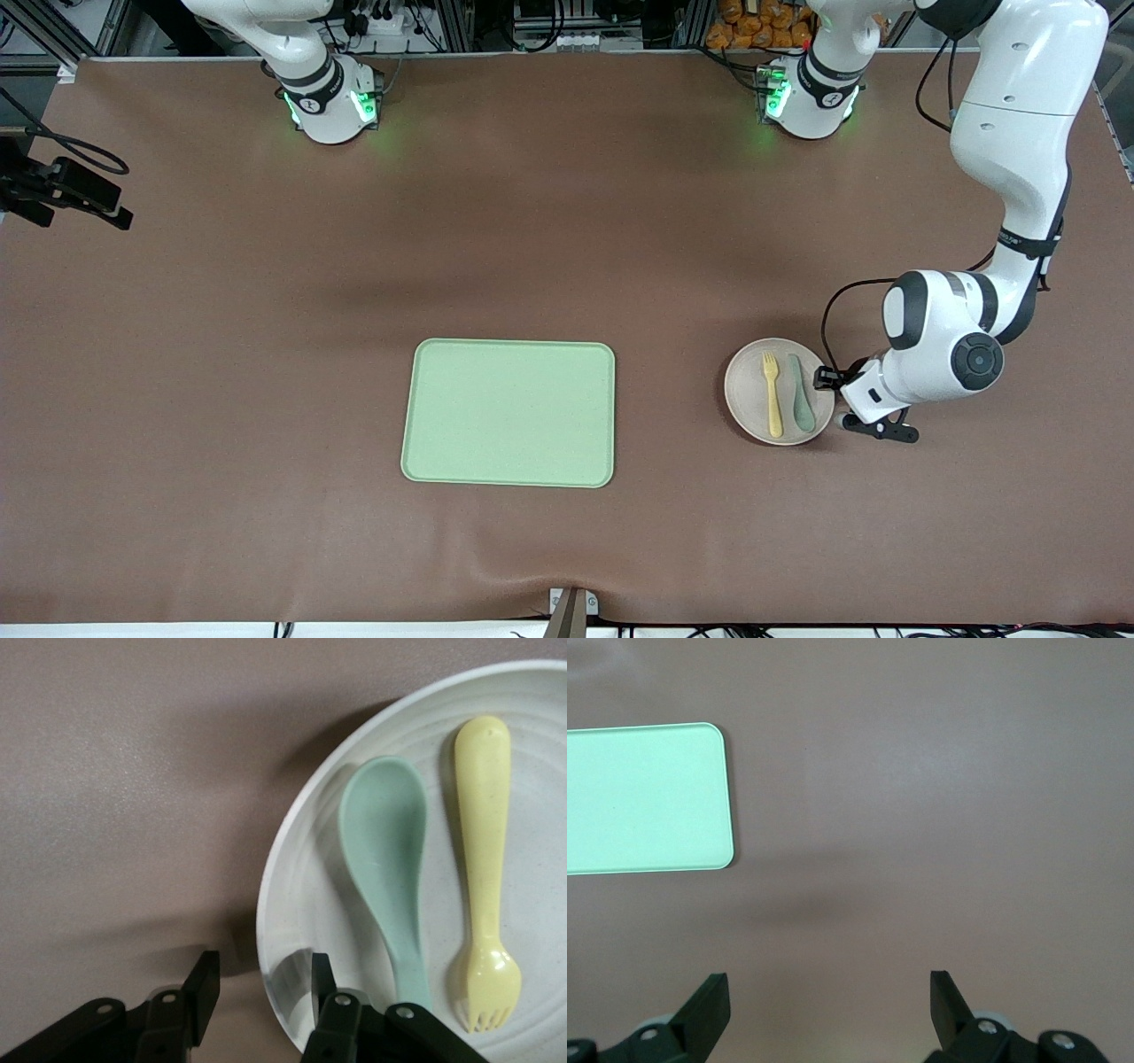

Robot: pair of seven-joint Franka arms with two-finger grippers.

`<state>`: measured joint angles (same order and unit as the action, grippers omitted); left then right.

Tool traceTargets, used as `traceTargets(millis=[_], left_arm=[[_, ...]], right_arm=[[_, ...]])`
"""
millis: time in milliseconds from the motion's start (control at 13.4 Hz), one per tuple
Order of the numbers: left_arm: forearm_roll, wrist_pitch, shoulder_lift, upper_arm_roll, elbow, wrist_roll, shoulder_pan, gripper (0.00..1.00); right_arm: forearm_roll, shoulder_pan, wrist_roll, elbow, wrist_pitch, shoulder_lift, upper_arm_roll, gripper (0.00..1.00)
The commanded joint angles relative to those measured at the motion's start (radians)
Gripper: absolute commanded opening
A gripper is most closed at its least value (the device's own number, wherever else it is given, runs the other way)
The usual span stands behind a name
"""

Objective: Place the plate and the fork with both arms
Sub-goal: 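Lower the left gripper and close it on the plate rim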

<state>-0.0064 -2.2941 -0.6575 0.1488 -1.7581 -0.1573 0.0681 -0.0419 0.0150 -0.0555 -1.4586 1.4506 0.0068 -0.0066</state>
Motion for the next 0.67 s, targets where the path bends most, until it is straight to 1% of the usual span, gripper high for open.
traceTargets(millis=[0,150,224,299,374,599], left_arm=[[0.0,-0.01,-0.001,-0.003,0.0,-0.004,-0.005,0.45],[0.0,-0.011,0.001,-0.003,-0.001,-0.001,-0.005,0.2],[0.0,-0.01,0.001,-0.003,-0.001,-0.001,-0.008,0.11],[0.0,-0.01,0.001,-0.003,-0.001,-0.001,-0.011,0.05],[0.0,-0.01,0.001,-0.003,-0.001,-0.001,-0.011,0.0],[0.0,-0.008,0.006,-0.003,-0.001,-0.004,-0.013,0.0]], right_arm=[[-0.012,-0.006,-0.007,0.004,-0.009,-0.002,-0.007,1.0],[-0.012,-0.006,-0.007,0.004,-0.009,-0.002,-0.007,1.0],[-0.012,-0.006,-0.007,0.004,-0.009,-0.002,-0.007,1.0],[-0.012,-0.007,-0.007,0.003,-0.009,-0.002,-0.007,1.0],[-0.012,-0.007,-0.007,0.004,-0.009,-0.002,-0.007,1.0],[-0.012,-0.006,-0.007,0.004,-0.009,-0.002,-0.007,1.0]])
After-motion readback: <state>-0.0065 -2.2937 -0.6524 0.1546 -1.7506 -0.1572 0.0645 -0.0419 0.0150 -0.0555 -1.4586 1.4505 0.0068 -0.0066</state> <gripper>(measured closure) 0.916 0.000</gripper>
